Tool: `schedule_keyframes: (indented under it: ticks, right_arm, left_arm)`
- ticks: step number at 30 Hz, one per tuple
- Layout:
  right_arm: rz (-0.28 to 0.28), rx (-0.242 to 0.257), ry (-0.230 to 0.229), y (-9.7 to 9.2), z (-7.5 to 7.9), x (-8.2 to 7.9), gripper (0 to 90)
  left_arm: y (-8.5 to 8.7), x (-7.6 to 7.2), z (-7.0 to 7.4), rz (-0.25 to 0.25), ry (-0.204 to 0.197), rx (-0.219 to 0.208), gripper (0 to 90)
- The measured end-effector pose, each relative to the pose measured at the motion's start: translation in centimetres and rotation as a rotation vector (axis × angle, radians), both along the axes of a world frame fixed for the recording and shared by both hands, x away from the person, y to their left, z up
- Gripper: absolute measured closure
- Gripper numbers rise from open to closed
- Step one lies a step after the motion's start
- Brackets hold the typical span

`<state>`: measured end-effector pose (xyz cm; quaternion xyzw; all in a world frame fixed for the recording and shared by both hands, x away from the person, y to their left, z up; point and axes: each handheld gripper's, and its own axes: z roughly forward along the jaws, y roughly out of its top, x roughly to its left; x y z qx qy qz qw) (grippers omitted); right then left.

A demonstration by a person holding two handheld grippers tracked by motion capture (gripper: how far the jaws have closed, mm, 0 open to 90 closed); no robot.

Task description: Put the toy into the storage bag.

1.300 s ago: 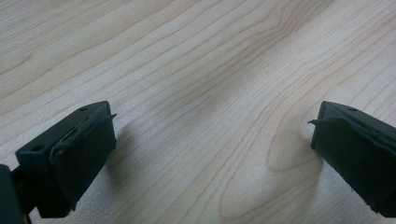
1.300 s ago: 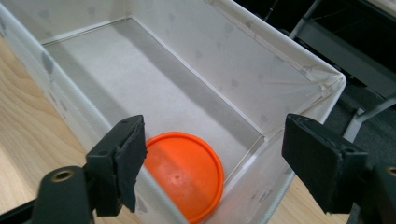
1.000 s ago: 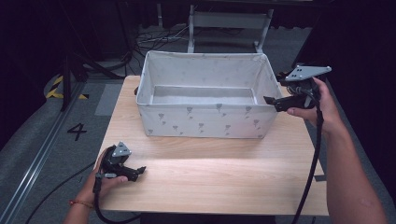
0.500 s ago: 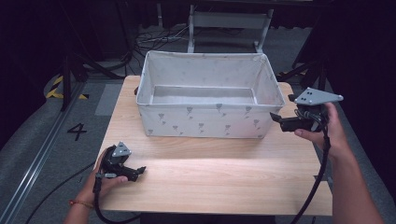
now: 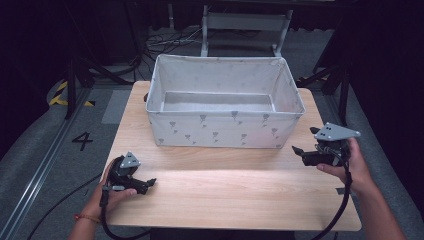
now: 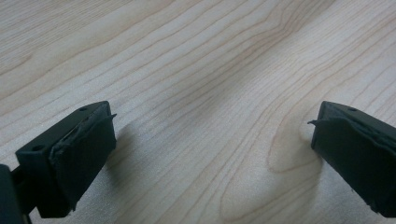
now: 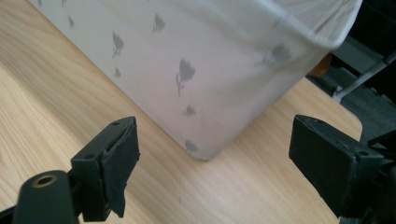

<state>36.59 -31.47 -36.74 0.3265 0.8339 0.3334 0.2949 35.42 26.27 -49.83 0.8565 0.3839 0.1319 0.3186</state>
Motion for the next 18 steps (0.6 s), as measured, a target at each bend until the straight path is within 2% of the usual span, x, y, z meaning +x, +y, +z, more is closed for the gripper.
schedule_keyframes:
  ticks: [5,10,12,16,18]
  right_arm:
    - [0.003,-0.030,0.035,-0.2,-2.6,-0.5,17.0]
    - [-0.004,-0.016,0.084,-0.8,-4.9,-0.8,17.1]
    - [-0.006,0.003,0.102,-1.1,-5.7,-0.8,17.0]
    - [-0.011,-0.001,0.136,-1.6,-7.2,-1.1,16.8]
    - [-0.009,-0.014,0.136,-1.8,-7.9,-1.4,16.8]
  left_arm:
    - [0.0,0.0,0.0,0.000,0.000,0.000,0.2]
    - [0.0,0.0,0.0,0.000,0.000,0.000,0.2]
    - [0.0,0.0,0.0,0.000,0.000,0.000,0.2]
    - [0.0,0.0,0.0,0.000,0.000,0.000,0.2]
    - [0.0,0.0,0.0,0.000,0.000,0.000,0.2]
